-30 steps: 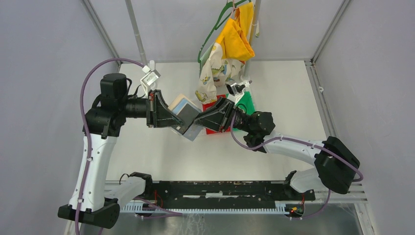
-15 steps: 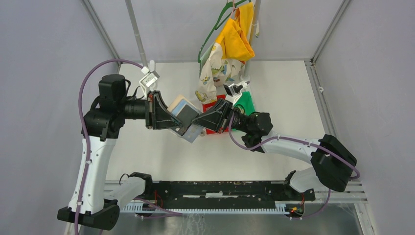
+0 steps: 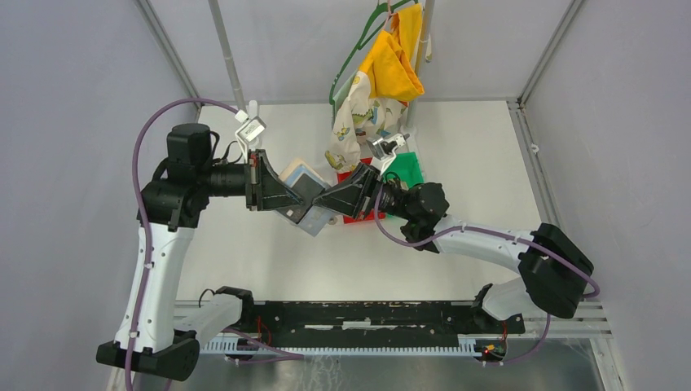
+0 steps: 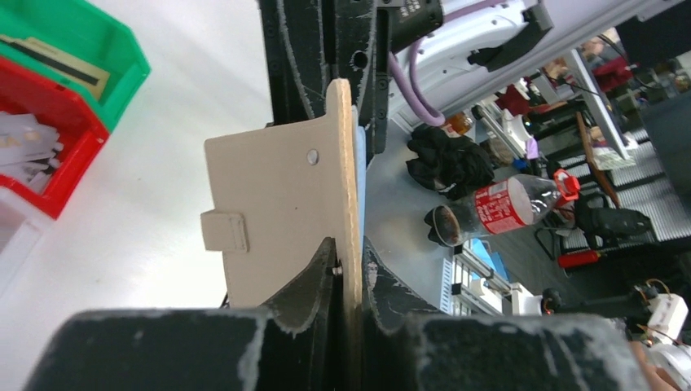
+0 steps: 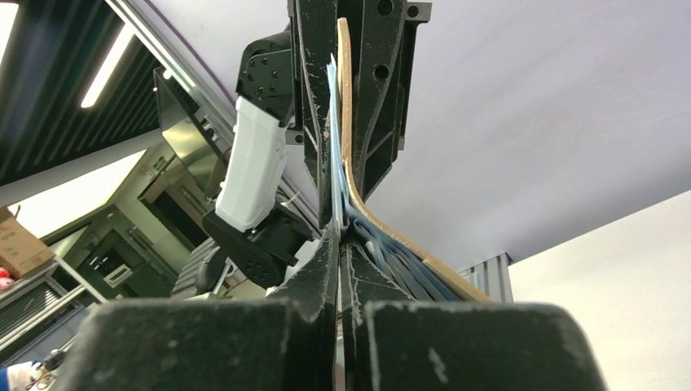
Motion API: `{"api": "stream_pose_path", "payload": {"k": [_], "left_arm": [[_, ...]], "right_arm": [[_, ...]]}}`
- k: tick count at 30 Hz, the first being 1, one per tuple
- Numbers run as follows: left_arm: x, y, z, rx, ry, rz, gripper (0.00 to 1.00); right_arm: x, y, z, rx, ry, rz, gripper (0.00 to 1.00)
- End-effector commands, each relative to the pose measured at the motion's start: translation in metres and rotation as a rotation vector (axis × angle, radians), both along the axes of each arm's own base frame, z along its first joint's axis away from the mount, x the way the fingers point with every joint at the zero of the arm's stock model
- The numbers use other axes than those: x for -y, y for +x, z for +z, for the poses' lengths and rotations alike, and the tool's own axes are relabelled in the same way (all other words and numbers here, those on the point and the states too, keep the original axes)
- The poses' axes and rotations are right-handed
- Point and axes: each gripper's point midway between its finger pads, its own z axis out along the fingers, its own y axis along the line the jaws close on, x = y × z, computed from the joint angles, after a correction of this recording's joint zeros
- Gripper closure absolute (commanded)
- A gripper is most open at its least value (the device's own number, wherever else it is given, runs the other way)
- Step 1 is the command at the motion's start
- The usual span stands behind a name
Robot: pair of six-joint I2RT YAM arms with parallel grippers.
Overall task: Take the credit cards out of the card holder
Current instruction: Remove the credit card from the card holder.
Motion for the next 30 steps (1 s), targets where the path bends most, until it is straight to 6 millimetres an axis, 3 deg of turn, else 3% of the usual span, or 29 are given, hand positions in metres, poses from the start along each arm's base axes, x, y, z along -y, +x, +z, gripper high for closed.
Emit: {"api": "stream_pose_path", "payload": {"k": [1, 13, 18, 23, 30], "left_arm": [[-0.001, 0.018, -0.006, 0.036, 0.042, 0.071, 0.88], [0.003, 0.005, 0.026, 0.068, -0.042, 0.030, 0.91], [0.003, 0.005, 0.028, 0.058, -0.052, 0.031, 0.92], [0.004, 0.004, 0.030, 0.054, -0.058, 0.026, 0.83], [0.004, 0.003, 0.033, 0.059, -0.067, 0.016, 0.83]], "right_arm": [[-0.006, -0.015, 0.017, 0.075, 0.004, 0.029, 1.00], [0.018, -0.021, 0.010, 0.076, 0.051, -0.023, 1.00], [0.022, -0.021, 0.011, 0.066, 0.079, -0.029, 1.00], [0.019, -0.015, 0.012, 0.050, 0.086, -0.042, 1.00], [0.018, -0.012, 0.005, 0.031, 0.067, -0.051, 1.00]]}}
